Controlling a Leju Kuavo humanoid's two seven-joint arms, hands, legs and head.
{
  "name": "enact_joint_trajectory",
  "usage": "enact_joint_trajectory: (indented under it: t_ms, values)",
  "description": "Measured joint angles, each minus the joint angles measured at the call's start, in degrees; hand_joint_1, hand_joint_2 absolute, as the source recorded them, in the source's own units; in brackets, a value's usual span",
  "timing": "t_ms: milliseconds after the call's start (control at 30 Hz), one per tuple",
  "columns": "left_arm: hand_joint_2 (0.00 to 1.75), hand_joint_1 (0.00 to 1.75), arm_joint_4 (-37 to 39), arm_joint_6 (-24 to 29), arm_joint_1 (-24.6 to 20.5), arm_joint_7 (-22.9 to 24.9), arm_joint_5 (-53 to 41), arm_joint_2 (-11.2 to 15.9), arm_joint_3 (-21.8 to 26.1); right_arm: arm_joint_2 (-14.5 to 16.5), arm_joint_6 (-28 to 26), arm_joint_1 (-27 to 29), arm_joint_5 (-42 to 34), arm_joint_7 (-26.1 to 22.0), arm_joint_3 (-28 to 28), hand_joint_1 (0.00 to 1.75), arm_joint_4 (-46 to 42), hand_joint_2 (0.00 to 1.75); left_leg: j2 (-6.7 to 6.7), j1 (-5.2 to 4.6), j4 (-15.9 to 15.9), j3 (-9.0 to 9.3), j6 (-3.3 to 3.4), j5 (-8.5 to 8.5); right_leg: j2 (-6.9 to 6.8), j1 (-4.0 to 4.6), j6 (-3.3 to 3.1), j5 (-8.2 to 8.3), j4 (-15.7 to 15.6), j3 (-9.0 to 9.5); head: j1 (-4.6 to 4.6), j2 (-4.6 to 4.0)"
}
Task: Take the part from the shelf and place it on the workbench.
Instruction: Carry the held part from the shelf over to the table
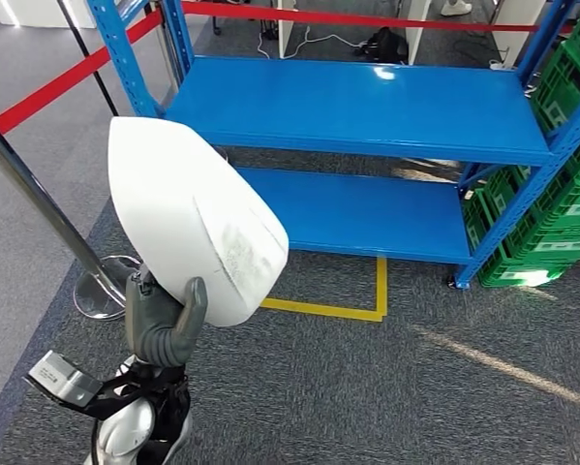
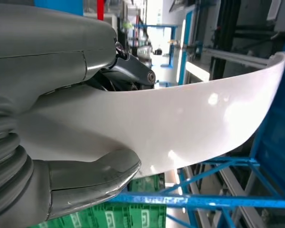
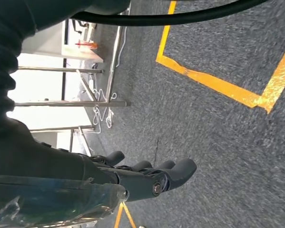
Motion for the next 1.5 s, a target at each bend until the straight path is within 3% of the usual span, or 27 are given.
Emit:
enact_joint_trajectory:
  t_ms: [33,100,133,167,200,300,367,433,500,533,600,633,667,700,800,867,933,1000,1067,1133,1167,1200,1233,1300,1367,1500]
  values:
    - [1.75,1.75,-0.04,0.66,0.09,-0.03,-0.1,-0.04,0.06,0.0,-0.11,0.01,0.07,-0.11,0.0,0.0,0.0,1.75,0.0,0.04,2.56,-1.06,-0.3,-2.02,-0.06,-0.07,-0.32,0.4,-0.04,-0.25,-0.13,0.0]
    - [1.75,1.75,-0.08,2.53,0.46,-0.06,-0.12,-0.19,0.25,0.0,-0.45,0.07,0.18,-0.32,0.0,0.0,0.0,1.75,0.0,0.07,10.57,-4.16,-0.72,-6.62,-0.09,-0.02,-0.63,1.09,0.02,-1.13,-0.32,0.0]
    - [1.75,1.75,-0.08,3.65,0.73,-0.11,-0.07,-0.31,0.41,0.0,-0.62,0.13,0.24,-0.4,0.0,0.0,0.0,1.75,0.0,0.07,13.87,-5.28,-0.77,-7.87,-0.1,0.02,-0.67,1.36,0.03,-1.53,-0.32,0.0]
    - [1.75,1.75,-0.08,4.73,0.98,-0.2,0.0,-0.45,0.61,0.01,-0.75,0.19,0.3,-0.46,0.0,0.0,0.0,1.75,0.0,0.07,15.36,-5.53,-0.72,-7.99,-0.1,0.06,-0.67,1.59,0.05,-1.87,-0.32,0.0]
    - [1.75,1.75,-0.08,5.64,1.14,-0.29,0.08,-0.6,0.81,0.01,-0.82,0.24,0.35,-0.5,0.0,0.0,0.0,1.75,0.0,0.06,14.46,-4.61,-0.56,-7.0,-0.09,0.11,-0.64,1.75,0.05,-2.08,-0.33,0.0]
    - [1.75,1.75,-0.08,7.79,1.19,-0.7,0.08,-1.19,1.21,0.09,-0.87,0.25,0.48,-0.49,0.0,0.0,0.0,1.75,0.0,-0.16,3.27,2.26,0.44,-2.3,-0.03,0.32,-0.45,2.0,0.12,-2.39,-0.31,0.0]
    - [1.75,1.75,-0.08,8.61,1.14,-0.92,-0.07,-1.56,1.26,0.15,-0.88,0.2,0.52,-0.47,0.0,0.0,0.0,1.75,0.0,-0.35,-1.32,4.67,1.02,-1.64,-0.06,0.48,-0.05,2.2,0.24,-2.75,-0.28,0.0]
    - [1.75,1.75,-0.08,8.91,1.11,-1.03,-0.15,-1.79,1.28,0.17,-0.88,0.17,0.52,-0.43,0.0,0.0,0.0,1.75,0.0,-0.27,-2.06,4.63,1.41,-1.8,-0.13,0.55,0.48,2.37,0.3,-3.06,-0.26,0.0]
    - [1.75,1.75,-0.08,9.02,1.1,-1.08,-0.22,-2.1,1.28,0.17,-0.9,0.21,0.53,-0.39,0.0,0.0,0.0,1.75,0.02,0.04,-2.35,4.52,1.83,-1.66,-0.12,0.54,1.12,1.06,1.86,-3.91,-0.08,0.0]
    - [1.75,1.75,-0.08,9.02,1.1,-1.08,-0.24,-2.26,1.29,0.17,-0.9,0.24,0.53,-0.37,0.0,0.0,0.0,1.75,0.04,0.19,-2.45,4.48,2.03,-1.53,-0.09,0.49,1.45,-0.57,4.42,-5.04,0.02,0.0]
    - [1.75,1.75,-0.08,9.02,1.11,-1.09,-0.27,-2.47,1.31,0.17,-0.91,0.28,0.53,-0.31,0.0,0.0,0.0,1.75,0.07,0.22,-2.42,4.27,2.23,-1.39,-0.07,0.35,2.01,-4.6,12.5,-8.54,0.26,0.0]
    - [1.75,1.75,-0.08,9.02,1.13,-1.09,-0.27,-2.51,1.33,0.17,-0.91,0.31,0.52,-0.28,0.0,0.0,0.0,1.75,0.08,0.22,-2.4,4.18,2.27,-1.32,-0.07,0.27,2.19,-5.86,16.08,-10.09,0.26,0.0]
    - [1.75,1.75,-0.08,9.02,1.14,-1.09,-0.27,-2.53,1.34,0.17,-0.91,0.34,0.52,-0.26,0.0,0.0,0.0,1.75,0.09,0.23,-2.37,4.12,2.27,-1.25,-0.07,0.18,2.33,-6.03,17.76,-10.73,0.27,0.0]
    - [1.75,1.75,-0.08,9.02,1.15,-1.09,-0.27,-2.55,1.34,0.16,-0.91,0.36,0.52,-0.25,0.0,0.0,0.0,1.75,0.06,0.25,-2.31,4.09,2.23,-1.21,-0.08,0.07,2.43,-5.03,16.97,-10.2,0.27,0.0]
    - [1.75,1.75,-0.08,9.02,1.13,-1.09,-0.26,-2.58,1.34,0.16,-0.92,0.3,0.54,-0.22,0.0,0.0,0.01,1.75,-0.06,0.26,-1.71,3.94,1.75,-1.3,-0.01,-0.35,2.71,0.23,5.37,-4.19,0.32,0.0]
    - [1.75,1.75,-0.08,9.04,1.11,-1.09,-0.26,-2.66,1.35,0.2,-0.91,0.21,0.54,-0.24,0.0,0.0,0.03,1.75,-0.11,0.05,-1.21,3.5,1.18,-1.23,0.26,-0.4,2.33,1.11,1.46,-2.38,0.25,0.0]
    - [1.75,1.75,-0.08,9.13,1.11,-1.1,-0.28,-2.73,1.36,0.21,-0.91,0.24,0.54,-0.24,0.0,0.0,0.04,1.75,-0.14,0.02,-1.02,3.07,0.67,-0.94,0.46,-0.26,1.46,1.22,1.62,-2.77,0.15,0.0]
    - [1.75,1.75,-0.08,9.6,1.08,-1.27,-0.5,-2.77,1.33,0.21,-0.91,0.31,0.55,-0.23,0.0,0.0,0.04,1.75,-0.13,0.12,-0.03,2.45,0.12,-1.84,0.44,-0.32,0.65,1.58,1.64,-3.1,0.05,0.0]
    - [1.75,1.75,-0.08,10.47,1.01,-1.54,-0.93,-2.77,1.25,0.21,-0.94,0.27,0.6,-0.5,0.0,0.0,0.04,1.75,-0.11,0.21,5.0,0.1,-0.38,-5.24,0.37,-0.45,-0.03,1.95,1.52,-3.45,-0.19,0.0]
    - [1.75,1.75,-0.08,11.44,1.03,-1.71,-1.37,-2.69,1.18,0.21,-1.21,0.29,0.74,-2.2,0.01,0.0,0.04,1.75,-0.1,0.28,12.94,-3.51,-0.67,-9.03,0.29,-0.41,-0.33,2.21,1.53,-3.99,-0.34,0.0]
    - [1.75,1.75,-0.08,12.0,1.13,-1.81,-1.52,-2.62,1.17,0.2,-1.56,0.35,0.92,-4.06,0.07,0.0,0.04,1.75,-0.1,0.28,15.47,-4.58,-0.7,-9.73,0.25,-0.39,-0.36,2.33,1.53,-4.21,-0.34,0.0]
    - [1.75,1.75,-0.09,12.65,1.29,-1.99,-1.63,-2.51,1.18,0.2,-2.09,0.41,1.21,-6.41,0.22,0.0,0.04,1.75,-0.1,0.28,15.83,-4.55,-0.66,-9.28,0.24,-0.38,-0.33,2.44,1.54,-4.36,-0.34,0.0]
    - [1.75,1.75,-0.13,13.28,1.54,-2.21,-1.68,-2.37,1.2,0.19,-2.64,0.45,1.48,-8.91,0.45,0.0,0.04,1.75,-0.09,0.29,13.9,-3.32,-0.55,-7.85,0.27,-0.38,-0.27,2.54,1.54,-4.43,-0.34,0.0]
    - [1.75,1.75,-0.42,14.61,2.04,-2.62,-1.71,-2.05,1.29,0.19,-3.45,0.33,1.07,-12.2,0.9,0.0,0.04,1.75,-0.07,0.26,6.08,1.19,-0.25,-4.33,0.39,-0.28,0.01,2.66,1.61,-4.47,-0.39,0.0]
    - [1.75,1.75,-0.89,16.32,2.25,-2.82,-2.44,-1.9,1.38,0.17,-3.69,0.11,-0.56,-12.84,0.91,0.0,0.04,1.75,-0.1,0.25,0.35,4.14,0.19,-3.0,0.4,-0.02,0.48,2.78,1.81,-4.78,-0.39,0.0]
    - [1.75,1.75,-1.78,21.17,2.12,-2.97,-6.97,-1.52,1.32,0.13,-3.19,-0.12,-1.74,-13.52,0.61,0.0,0.04,1.75,-0.28,0.34,-0.72,4.09,1.32,-2.79,0.22,-0.01,1.53,2.57,2.35,-5.55,-0.29,0.01]
